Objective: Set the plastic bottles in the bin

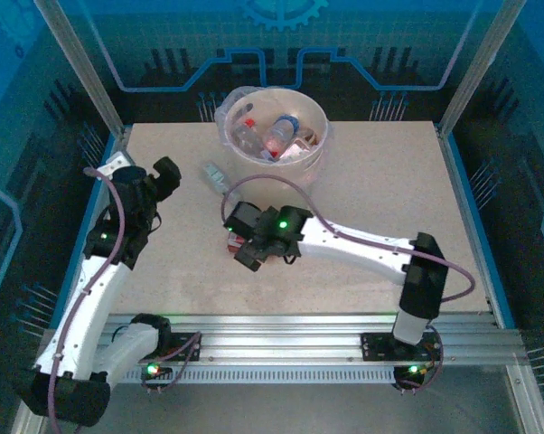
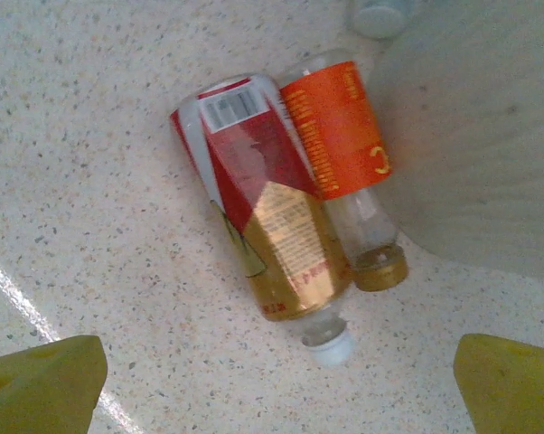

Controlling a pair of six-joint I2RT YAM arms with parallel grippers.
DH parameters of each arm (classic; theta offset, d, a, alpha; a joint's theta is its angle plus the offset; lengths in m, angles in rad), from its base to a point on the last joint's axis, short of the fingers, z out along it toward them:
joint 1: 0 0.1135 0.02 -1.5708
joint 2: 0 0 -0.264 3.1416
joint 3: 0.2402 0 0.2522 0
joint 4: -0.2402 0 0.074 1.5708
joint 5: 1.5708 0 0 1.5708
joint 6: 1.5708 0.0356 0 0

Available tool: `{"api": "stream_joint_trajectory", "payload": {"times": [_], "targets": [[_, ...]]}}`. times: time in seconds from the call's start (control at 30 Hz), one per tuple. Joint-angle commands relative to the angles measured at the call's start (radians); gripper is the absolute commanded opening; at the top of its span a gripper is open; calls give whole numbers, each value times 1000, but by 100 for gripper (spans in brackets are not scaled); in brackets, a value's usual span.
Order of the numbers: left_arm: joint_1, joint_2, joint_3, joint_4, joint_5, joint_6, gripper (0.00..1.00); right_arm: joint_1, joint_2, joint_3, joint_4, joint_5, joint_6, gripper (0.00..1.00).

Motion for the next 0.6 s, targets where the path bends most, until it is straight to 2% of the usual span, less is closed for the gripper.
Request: {"api": "stream_joint_trajectory", "payload": {"times": [0.0,0.3,0.57], "targets": [[27,-25,-29,12,-21,-47,99,8,74,65,-76,-2,-49,100],[37,-27,-70,35,-51,-44,99,-20,261,195,-96,-26,-95,100],[39,-26,-79,47,-58,-48,99,-55,363,270,-86,-60,-135,100]]}}
